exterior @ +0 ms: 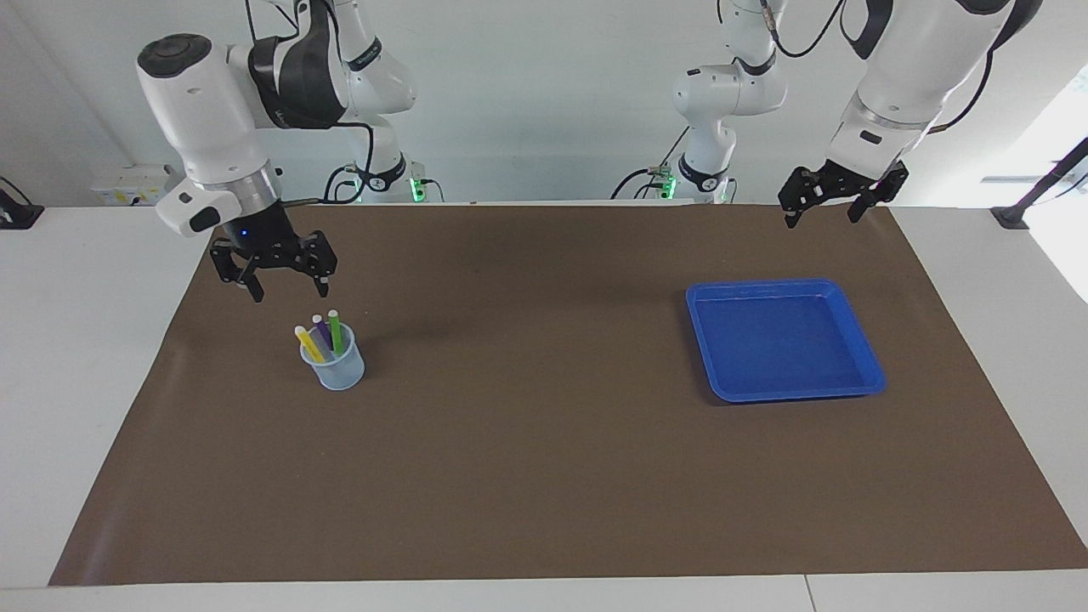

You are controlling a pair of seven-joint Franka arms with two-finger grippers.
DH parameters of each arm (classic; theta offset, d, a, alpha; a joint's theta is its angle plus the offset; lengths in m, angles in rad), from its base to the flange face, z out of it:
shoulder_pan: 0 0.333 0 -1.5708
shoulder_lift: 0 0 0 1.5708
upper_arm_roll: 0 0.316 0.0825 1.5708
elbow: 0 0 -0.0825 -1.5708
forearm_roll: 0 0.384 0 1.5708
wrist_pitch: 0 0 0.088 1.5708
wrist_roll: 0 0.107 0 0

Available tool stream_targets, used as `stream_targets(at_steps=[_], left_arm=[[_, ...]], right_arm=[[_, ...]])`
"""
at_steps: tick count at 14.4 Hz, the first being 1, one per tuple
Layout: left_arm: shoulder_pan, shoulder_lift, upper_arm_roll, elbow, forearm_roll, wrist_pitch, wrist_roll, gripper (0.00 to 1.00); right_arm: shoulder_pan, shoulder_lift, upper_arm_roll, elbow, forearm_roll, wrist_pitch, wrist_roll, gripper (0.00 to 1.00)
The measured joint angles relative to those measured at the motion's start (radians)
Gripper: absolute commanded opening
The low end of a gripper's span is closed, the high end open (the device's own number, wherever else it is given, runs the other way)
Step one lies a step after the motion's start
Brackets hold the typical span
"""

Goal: Transfer and insert pens with both arms

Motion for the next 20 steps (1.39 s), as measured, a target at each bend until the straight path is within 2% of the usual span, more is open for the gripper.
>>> stream_targets(at_steps=[5,8,13,20], left_arm=[[0.000,0.002,0.007,0.008,-0.018,0.005,0.028,1.00],[0.001,0.000,0.042,0.027,-0.049,-0.026,0.128,1.00],[0.006,-0.016,0.066,0.026,-0.069,-0.031,0.198,1.00],[-0.002,-0.020,0.064,0.024,-0.070,-0.039,0.193,1.00]], right_arm=[[0.000,0.062,-0.005,0.220,0.000,-0.230,0.109,1.00],[0.000,0.102,-0.005,0.290,-0.005,-0.304,0.120,1.00],[0.000,0.110,-0.006,0.318,-0.038,-0.342,0.124,1.00],[0.000,0.051,-0.026,0.254,-0.037,-0.356,0.138,1.00]])
